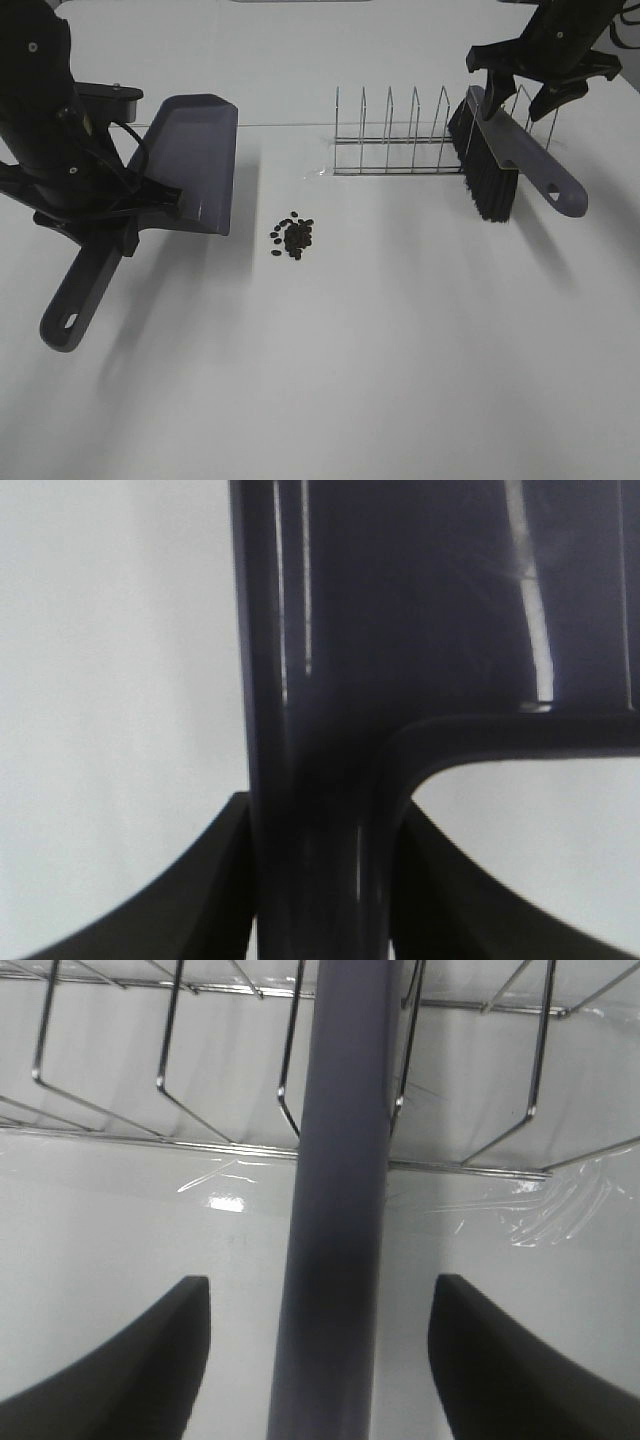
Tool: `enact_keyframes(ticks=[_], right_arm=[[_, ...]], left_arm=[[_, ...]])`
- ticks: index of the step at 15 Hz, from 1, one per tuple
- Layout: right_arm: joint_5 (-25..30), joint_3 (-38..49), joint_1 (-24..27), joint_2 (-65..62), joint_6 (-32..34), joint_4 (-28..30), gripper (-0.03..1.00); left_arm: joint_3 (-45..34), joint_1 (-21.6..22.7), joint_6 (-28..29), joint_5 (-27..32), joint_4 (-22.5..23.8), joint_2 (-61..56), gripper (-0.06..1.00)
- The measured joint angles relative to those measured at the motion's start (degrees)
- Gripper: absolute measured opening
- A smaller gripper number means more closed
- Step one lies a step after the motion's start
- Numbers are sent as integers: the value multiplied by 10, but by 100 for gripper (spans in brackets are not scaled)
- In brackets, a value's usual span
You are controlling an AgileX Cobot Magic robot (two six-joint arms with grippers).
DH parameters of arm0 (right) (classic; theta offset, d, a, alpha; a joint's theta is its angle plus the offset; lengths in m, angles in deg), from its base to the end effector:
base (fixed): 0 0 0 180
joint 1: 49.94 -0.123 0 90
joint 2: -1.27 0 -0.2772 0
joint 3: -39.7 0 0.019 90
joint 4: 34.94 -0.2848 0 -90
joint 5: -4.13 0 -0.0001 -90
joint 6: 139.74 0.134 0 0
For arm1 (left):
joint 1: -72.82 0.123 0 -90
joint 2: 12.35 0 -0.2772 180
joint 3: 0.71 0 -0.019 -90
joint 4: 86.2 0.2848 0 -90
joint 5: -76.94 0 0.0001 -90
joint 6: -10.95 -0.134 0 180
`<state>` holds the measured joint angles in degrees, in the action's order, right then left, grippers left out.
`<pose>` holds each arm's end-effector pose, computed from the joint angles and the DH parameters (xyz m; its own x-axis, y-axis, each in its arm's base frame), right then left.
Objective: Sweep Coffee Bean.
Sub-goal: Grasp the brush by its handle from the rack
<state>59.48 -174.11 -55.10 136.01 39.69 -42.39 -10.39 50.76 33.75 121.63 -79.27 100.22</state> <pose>0.5289 0.0621 0.1627 -0.9168 -0.0187 -0.3988 -0.0738 0.9896 0.1233 0.3638 -0.1352 0.1131 -0.9678 0.0625 -0.2438 0.0623 0.9980 0.0082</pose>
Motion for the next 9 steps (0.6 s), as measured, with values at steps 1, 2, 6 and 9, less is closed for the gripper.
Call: enact_keyframes(ticks=[1, 2, 6, 9], right_arm=[[0, 0, 0, 13, 6, 1, 61], [0, 0, 0, 25, 9, 1, 61], [-22, -8, 0, 63, 9, 1, 57], [-21, -18, 0, 73, 9, 1, 40]], left_arm=[[0, 0, 0, 1, 0, 0, 36], [0, 0, 0, 1, 0, 0, 36], [0, 0, -1, 1, 0, 0, 36], [0, 0, -1, 1, -1, 0, 36]])
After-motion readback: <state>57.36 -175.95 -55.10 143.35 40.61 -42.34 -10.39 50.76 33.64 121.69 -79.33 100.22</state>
